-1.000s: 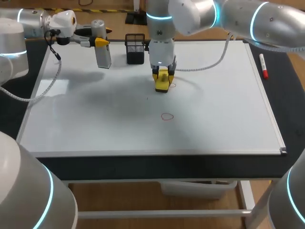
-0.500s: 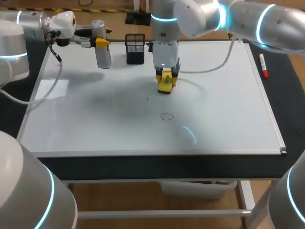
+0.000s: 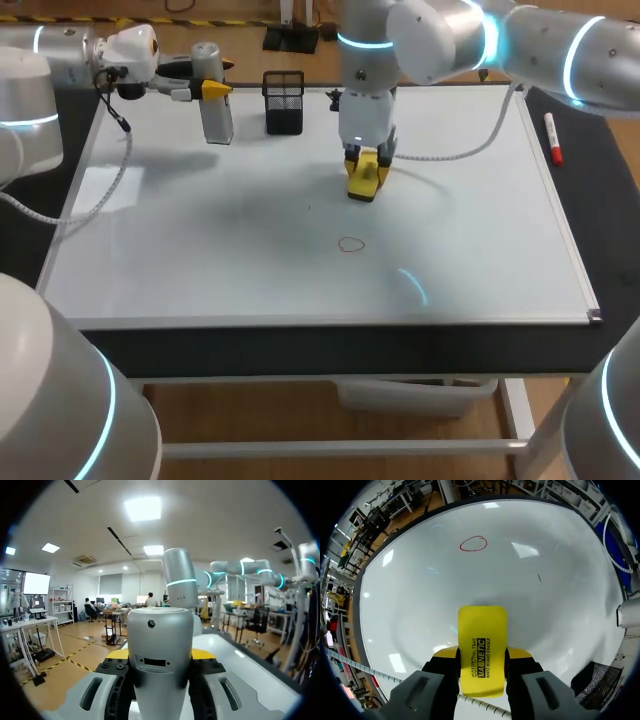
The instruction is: Pick up the inspection probe, press it on each red-marked spot on the whiteboard one by one, put down the probe, pick up the eraser, and wipe off all the red marks.
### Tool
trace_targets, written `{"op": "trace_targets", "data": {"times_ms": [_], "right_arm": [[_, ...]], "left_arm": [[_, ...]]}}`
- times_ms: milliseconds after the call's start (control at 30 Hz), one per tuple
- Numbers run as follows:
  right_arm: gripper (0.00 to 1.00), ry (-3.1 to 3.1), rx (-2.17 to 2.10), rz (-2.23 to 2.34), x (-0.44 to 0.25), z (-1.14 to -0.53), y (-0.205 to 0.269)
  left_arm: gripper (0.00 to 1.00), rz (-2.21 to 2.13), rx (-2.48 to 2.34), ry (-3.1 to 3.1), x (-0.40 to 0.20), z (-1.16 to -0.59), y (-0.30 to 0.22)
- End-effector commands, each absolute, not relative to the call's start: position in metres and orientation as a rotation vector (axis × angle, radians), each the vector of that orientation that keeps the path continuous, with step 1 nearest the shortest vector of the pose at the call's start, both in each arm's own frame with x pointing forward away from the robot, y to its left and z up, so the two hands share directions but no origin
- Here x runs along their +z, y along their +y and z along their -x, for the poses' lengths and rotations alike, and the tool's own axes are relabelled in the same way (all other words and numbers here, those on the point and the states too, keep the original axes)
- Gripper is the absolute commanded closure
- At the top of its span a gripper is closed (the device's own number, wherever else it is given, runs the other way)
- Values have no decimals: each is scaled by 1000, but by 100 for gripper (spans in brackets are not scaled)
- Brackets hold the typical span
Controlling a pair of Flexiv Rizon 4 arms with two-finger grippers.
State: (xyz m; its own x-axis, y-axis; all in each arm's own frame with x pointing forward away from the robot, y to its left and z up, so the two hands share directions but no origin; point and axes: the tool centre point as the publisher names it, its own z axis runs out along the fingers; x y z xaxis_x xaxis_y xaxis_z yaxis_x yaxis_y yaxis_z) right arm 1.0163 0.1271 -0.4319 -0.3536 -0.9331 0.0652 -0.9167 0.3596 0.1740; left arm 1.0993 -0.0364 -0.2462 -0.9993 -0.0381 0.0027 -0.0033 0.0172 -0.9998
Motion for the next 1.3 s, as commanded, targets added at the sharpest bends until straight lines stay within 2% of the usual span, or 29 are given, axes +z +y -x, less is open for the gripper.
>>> {"op": "trace_targets", "data": {"times_ms": [33,400,900,1300], "right_arm": [[100,-2472,-155,-1685,-441,-1012,113],[100,-2496,-139,-1662,-436,-1014,105],[100,-2567,-51,-1650,-386,-1046,77],[100,-2698,-89,-1437,-387,-1064,18]], "left_arm": [[100,73,-2163,2213,-243,-1094,-38],[100,73,-2163,2213,-243,-1094,-38],[100,73,-2163,2213,-243,-1094,-38],[100,73,-2163,2213,-243,-1094,-38]]}}
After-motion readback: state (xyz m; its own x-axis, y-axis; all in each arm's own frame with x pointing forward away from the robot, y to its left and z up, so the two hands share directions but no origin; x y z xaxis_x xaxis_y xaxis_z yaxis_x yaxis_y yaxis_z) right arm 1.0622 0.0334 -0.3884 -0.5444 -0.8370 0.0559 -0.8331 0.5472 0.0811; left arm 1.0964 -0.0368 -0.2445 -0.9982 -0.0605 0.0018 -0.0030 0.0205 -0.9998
